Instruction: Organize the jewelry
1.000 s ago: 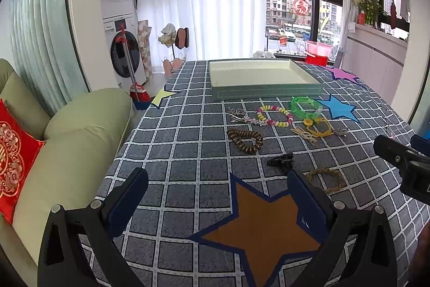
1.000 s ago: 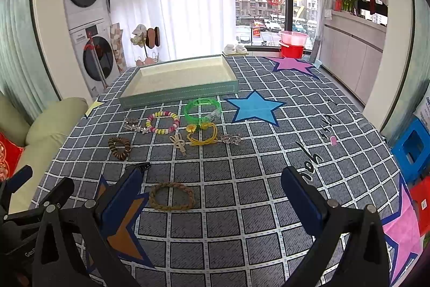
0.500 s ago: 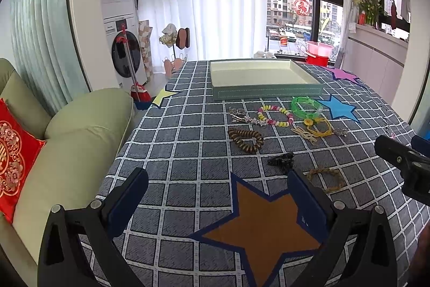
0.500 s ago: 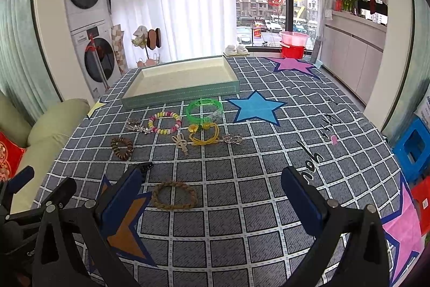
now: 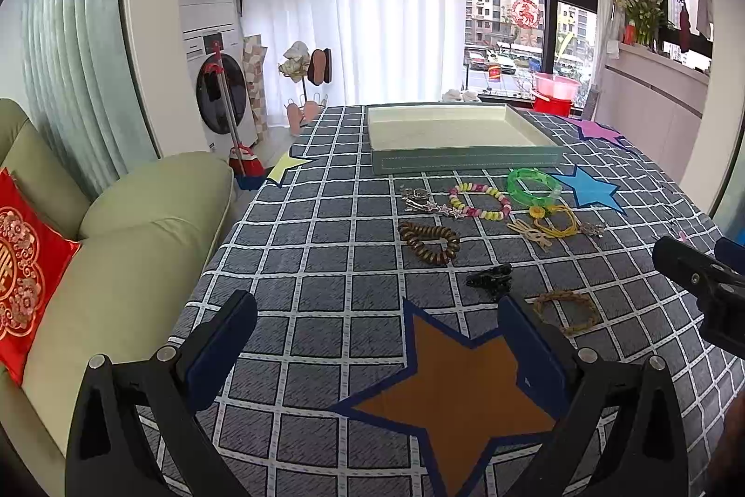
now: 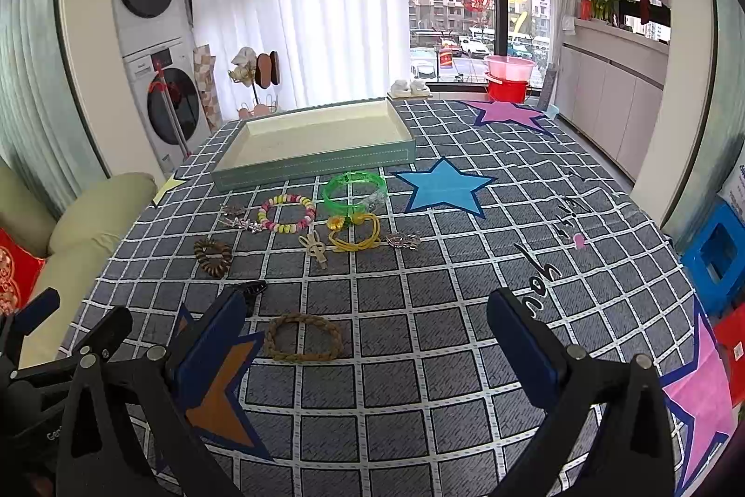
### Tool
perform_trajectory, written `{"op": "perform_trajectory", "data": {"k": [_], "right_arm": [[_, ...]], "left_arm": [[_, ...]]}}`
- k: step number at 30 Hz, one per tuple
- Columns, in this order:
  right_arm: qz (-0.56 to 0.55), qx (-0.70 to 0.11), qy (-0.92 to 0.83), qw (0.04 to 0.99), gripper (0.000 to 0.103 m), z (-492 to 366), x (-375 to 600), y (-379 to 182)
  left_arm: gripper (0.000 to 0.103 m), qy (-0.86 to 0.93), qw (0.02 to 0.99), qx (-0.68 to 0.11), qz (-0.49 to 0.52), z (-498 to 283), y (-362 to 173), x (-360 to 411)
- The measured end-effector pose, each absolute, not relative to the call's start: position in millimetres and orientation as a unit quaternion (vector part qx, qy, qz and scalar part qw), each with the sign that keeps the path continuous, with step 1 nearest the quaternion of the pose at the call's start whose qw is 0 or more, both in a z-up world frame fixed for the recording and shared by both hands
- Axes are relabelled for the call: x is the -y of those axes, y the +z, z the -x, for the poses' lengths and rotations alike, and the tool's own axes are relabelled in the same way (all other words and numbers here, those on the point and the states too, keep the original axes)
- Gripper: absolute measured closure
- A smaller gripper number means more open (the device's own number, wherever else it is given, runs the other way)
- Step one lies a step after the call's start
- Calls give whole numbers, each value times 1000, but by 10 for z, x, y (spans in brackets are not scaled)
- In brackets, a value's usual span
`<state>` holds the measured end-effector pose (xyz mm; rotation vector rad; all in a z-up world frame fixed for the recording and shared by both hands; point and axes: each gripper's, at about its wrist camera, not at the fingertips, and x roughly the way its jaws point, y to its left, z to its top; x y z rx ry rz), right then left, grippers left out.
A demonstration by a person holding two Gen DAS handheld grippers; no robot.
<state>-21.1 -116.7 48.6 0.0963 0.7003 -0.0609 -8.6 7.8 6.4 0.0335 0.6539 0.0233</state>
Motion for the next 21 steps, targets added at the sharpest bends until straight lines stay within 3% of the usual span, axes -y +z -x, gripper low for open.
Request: {"op": "perform_trajectory", "data": {"k": [21], "right_arm": [[-50, -339, -27, 939, 0, 230, 1148, 495]], "left_arm": [[0, 13, 947, -321, -16, 96, 55, -90]]}}
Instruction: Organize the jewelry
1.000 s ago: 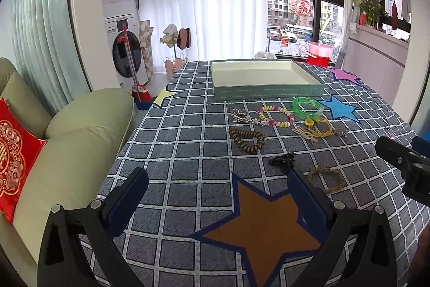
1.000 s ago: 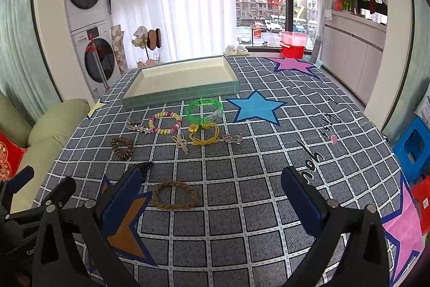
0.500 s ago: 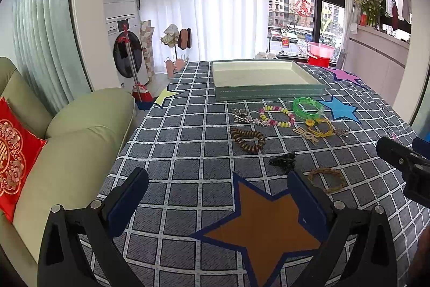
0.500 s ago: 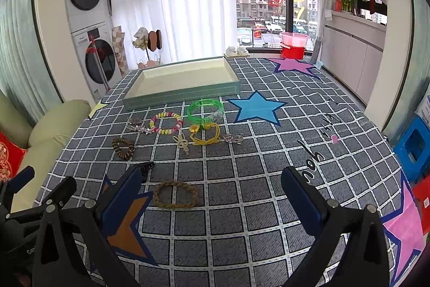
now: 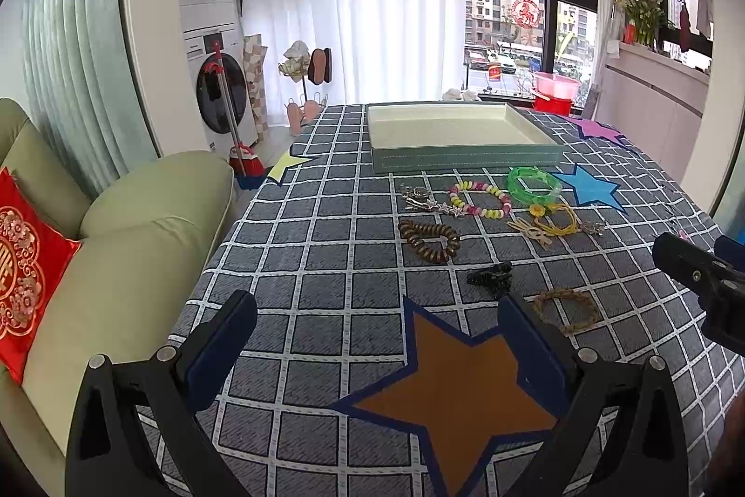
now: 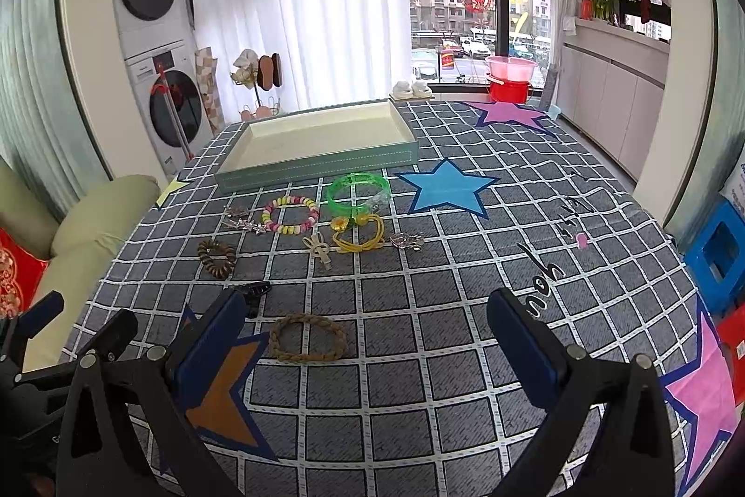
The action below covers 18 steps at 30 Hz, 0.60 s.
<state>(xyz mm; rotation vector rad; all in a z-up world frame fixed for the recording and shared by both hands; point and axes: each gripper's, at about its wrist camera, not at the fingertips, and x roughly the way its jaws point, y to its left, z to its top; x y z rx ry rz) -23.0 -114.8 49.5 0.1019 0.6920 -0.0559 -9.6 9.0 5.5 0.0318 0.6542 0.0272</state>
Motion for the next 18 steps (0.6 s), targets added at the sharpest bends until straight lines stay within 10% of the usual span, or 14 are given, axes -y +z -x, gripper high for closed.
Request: {"op": "perform_trajectory", "data": {"k": [18], "right_arm": [[-51, -339, -27, 939, 0, 223, 1134, 492]], "left_arm": [[0, 14, 947, -322, -15, 101, 42, -94]]}}
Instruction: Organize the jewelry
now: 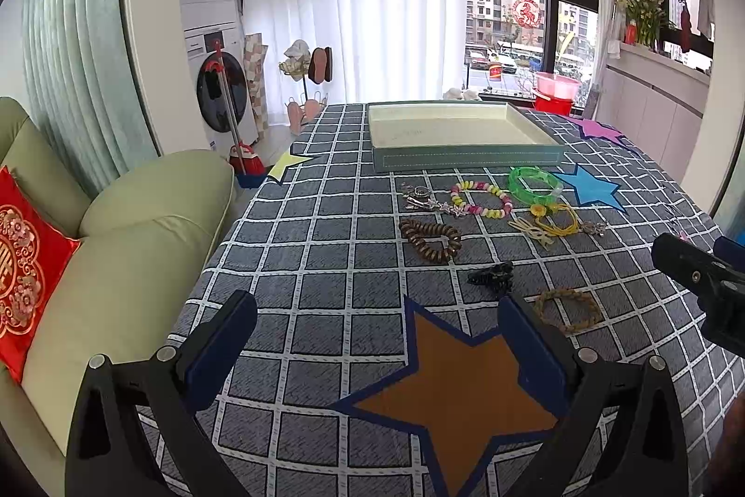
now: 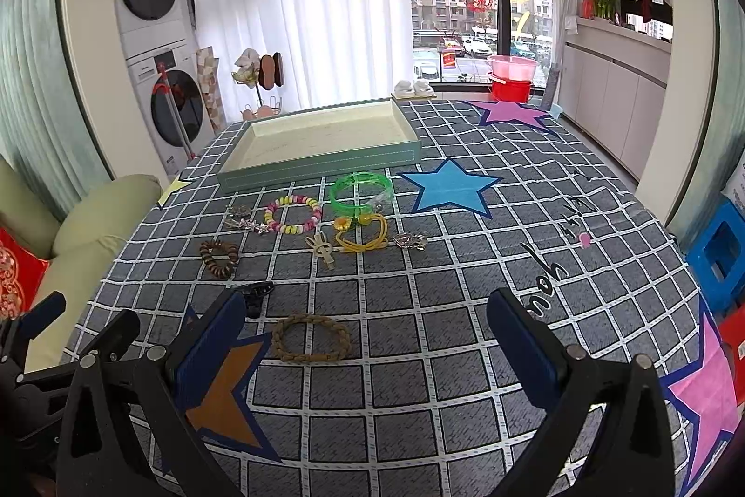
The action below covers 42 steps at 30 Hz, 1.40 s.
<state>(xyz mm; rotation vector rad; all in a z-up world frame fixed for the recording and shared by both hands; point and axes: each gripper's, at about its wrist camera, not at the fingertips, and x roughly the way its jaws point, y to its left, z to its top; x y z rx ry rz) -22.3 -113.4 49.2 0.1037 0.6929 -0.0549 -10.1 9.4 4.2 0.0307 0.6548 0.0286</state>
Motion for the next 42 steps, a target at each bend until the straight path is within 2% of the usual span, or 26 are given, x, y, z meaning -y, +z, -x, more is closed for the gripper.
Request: {"op": "perform_trajectory", "data": {"k": [32, 42], "right_arm": [[-56, -346, -23, 936, 0, 154, 1128, 447], [-70, -374, -26, 924, 0, 46, 1258, 347]], "left_arm": [[0, 11, 943, -332, -16, 46, -31, -46], [0, -22, 923, -384, 4, -170, -157, -121]]}}
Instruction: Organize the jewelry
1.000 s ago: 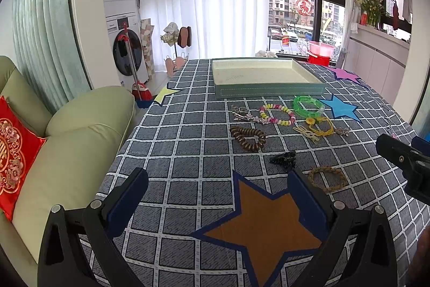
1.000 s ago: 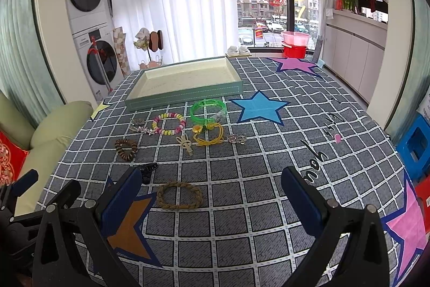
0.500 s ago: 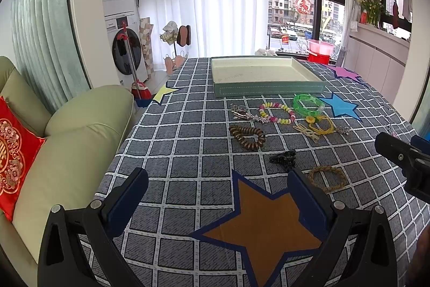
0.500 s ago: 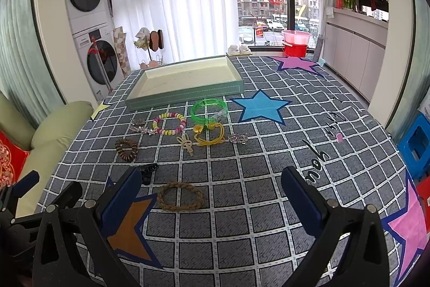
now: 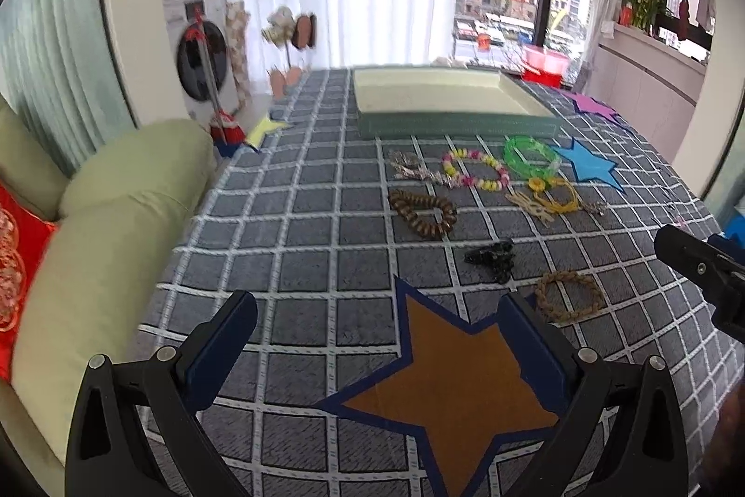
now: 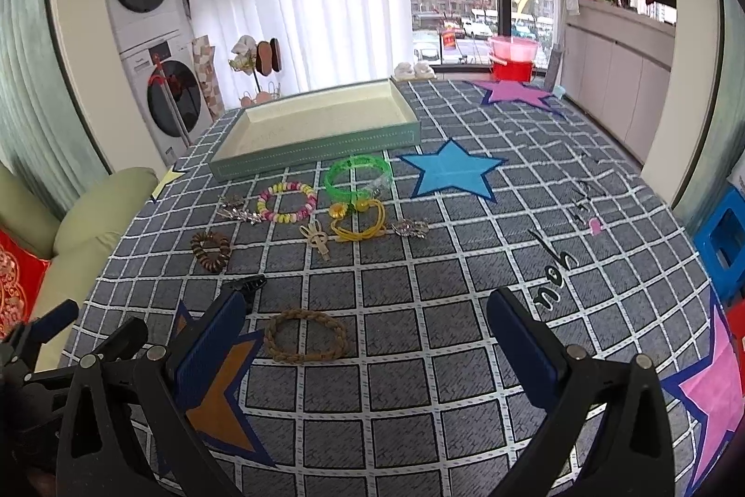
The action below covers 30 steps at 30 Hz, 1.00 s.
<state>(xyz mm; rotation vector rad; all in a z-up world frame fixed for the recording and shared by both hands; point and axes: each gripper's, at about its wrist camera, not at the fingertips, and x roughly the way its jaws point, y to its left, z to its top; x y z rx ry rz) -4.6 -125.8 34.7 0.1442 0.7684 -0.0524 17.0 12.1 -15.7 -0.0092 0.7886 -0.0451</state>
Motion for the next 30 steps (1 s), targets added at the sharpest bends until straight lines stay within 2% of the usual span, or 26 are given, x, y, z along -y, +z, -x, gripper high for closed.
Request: {"op": "perform_trajectory", "data": {"k": [11, 19, 21, 29, 30], "right_arm": [[-77, -433, -52, 897, 0, -388, 1566, 169], [-42, -484, -60, 872, 1, -840, 1690, -170], [-38, -488, -55, 870, 5, -924, 1699, -228], [-6, -492, -32, 870, 20, -1194, 1607, -333], [-3, -491, -27, 871, 22, -1215, 1584, -329]], "left_arm": [[0, -32, 895, -442, 49, -783, -233, -304], [0, -47, 875, -477, 64, -1228, -417, -225], [4, -49, 867, -492, 61, -1320, -486, -185], [4, -59, 866, -495, 38, -1488, -568, 0], [7, -63, 866, -494, 37, -1496, -567, 16]]}}
